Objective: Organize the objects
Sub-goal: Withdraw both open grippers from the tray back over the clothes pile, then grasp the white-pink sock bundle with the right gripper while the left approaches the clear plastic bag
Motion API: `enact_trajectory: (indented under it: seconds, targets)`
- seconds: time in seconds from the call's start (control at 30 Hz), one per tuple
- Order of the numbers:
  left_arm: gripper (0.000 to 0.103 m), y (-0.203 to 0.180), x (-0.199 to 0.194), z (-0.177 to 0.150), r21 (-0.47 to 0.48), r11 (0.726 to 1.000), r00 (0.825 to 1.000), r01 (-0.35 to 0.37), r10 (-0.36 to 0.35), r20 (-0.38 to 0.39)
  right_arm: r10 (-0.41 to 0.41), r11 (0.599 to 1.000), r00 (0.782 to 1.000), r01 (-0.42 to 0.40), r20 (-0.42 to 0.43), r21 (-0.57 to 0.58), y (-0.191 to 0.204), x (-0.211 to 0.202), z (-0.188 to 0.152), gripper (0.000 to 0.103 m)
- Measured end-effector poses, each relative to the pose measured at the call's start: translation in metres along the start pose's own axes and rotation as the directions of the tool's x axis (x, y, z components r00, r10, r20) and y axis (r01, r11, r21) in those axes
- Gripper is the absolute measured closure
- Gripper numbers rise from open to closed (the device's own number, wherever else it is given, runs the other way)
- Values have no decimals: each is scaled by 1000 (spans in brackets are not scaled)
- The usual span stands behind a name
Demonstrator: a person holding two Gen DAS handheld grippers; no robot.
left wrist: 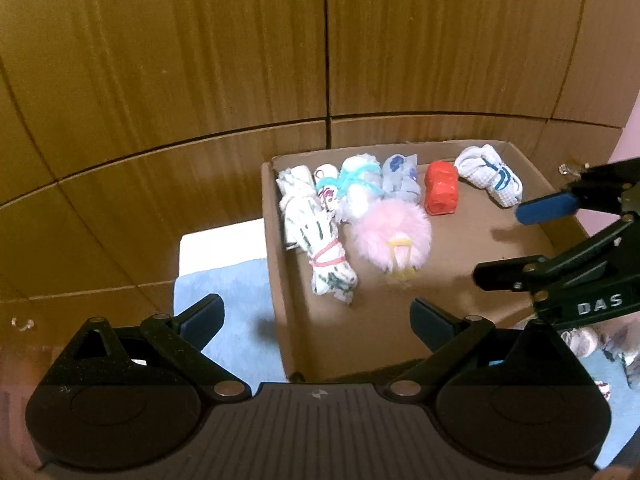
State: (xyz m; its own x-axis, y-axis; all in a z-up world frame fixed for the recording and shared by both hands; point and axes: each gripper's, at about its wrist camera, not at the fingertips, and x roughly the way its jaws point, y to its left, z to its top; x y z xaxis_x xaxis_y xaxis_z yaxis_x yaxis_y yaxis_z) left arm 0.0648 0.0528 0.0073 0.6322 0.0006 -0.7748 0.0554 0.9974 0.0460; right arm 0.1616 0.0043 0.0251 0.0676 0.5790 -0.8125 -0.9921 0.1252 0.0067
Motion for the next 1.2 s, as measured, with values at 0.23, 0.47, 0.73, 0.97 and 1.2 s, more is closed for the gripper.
enact_trajectory:
  seconds: [0.23, 0.47, 0.73, 0.97, 1.2]
  targets:
    - [1, 9, -17, -41, -49, 996, 997, -69, 70, 34, -7, 995, 996, -2, 93, 98, 0, -38, -39, 23]
    - [1, 23, -37, -101, -113, 989, 988, -99, 111, 104, -83, 981, 960, 32, 268, 189, 3, -90, -123, 17]
    - [1, 10, -37, -149, -95, 990, 979, -106, 120, 167, -283, 948, 909, 218, 306, 231, -27, -103, -217, 23]
    - [1, 10, -24, -147, -100, 988, 981, -118, 132, 140, -272, 951, 920, 211, 282, 228, -33, -81, -226, 43]
    - [1, 11, -17, -143, -102, 988, 980, -115, 130, 149, -272, 944, 923, 200, 274, 262, -34, -76, -242, 52]
